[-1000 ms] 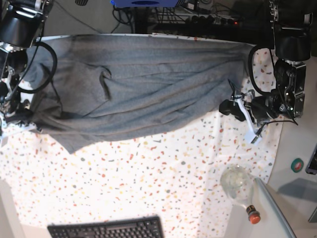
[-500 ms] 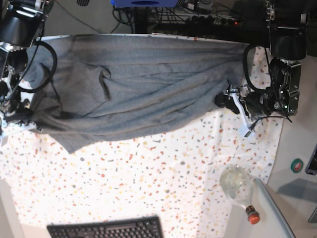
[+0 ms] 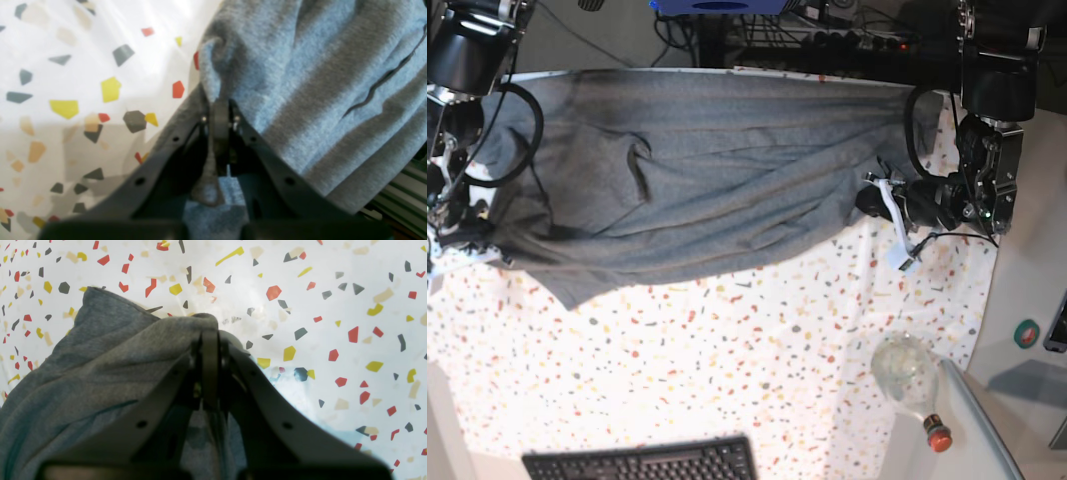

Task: Layout the t-shirt on the table in an organized manner, then fold the t-shirt properly
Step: 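Grasp the shirt edge with the left gripper and pull it inward, then move the left gripper onto the shirt body and grasp the fabric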

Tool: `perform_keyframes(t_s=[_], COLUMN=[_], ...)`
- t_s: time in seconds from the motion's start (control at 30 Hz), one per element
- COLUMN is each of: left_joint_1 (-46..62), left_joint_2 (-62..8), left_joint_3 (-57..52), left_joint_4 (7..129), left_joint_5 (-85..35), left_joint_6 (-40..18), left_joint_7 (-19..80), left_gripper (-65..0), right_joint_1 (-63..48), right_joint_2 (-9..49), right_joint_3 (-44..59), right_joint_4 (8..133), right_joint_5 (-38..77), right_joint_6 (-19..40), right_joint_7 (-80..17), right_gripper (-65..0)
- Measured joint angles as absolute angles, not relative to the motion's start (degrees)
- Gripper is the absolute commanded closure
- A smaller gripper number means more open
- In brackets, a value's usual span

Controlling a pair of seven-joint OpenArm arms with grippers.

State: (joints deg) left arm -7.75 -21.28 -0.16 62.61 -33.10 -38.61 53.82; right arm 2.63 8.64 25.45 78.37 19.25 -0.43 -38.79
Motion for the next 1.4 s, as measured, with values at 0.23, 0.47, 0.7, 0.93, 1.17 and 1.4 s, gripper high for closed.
perform_keyframes(t_s=[0.23, 0.47, 0.7, 0.93, 1.17, 1.4], left_joint_1=[-7.53, -7.57, -9.23, -10.37, -6.81, -1.41], left_joint_2=[-21.28, -21.52, -22.11, -23.97, -19.27, -16.51], left_joint_3=[-0.75, -0.97, -0.14, 8.91, 21.50, 35.77], left_joint_4=[65.36, 73.30, 78.96, 83.74, 89.45, 89.78], left_joint_5=[-33.01, -32.84, -33.06, -15.62, 13.80, 35.11], left_joint_6=[-38.44, -37.76, -26.37, -24.38, -24.97, -25.23], left_joint_7=[54.37, 57.25, 57.34, 57.36, 56.88, 55.96], left_gripper=[0.0, 0.0, 0.0, 0.0, 0.0, 0.0], right_joint_1=[2.66, 2.66, 2.98, 3.31, 3.44, 3.46], right_joint_2=[8.64, 8.67, 8.80, 8.75, 8.82, 8.82], right_joint_3=[25.45, 25.45, 25.45, 25.43, 25.50, 25.50], right_joint_4=[78.37, 78.37, 78.37, 78.37, 78.37, 78.37], right_joint_5=[19.25, 19.22, 19.11, 19.25, 19.07, 19.25], right_joint_6=[-0.43, -0.43, -0.43, -0.43, -0.43, -0.43], right_joint_7=[-38.76, -38.76, -38.83, -39.03, -38.85, -38.81], right_gripper=[0.0, 0.0, 0.0, 0.0, 0.0, 0.0])
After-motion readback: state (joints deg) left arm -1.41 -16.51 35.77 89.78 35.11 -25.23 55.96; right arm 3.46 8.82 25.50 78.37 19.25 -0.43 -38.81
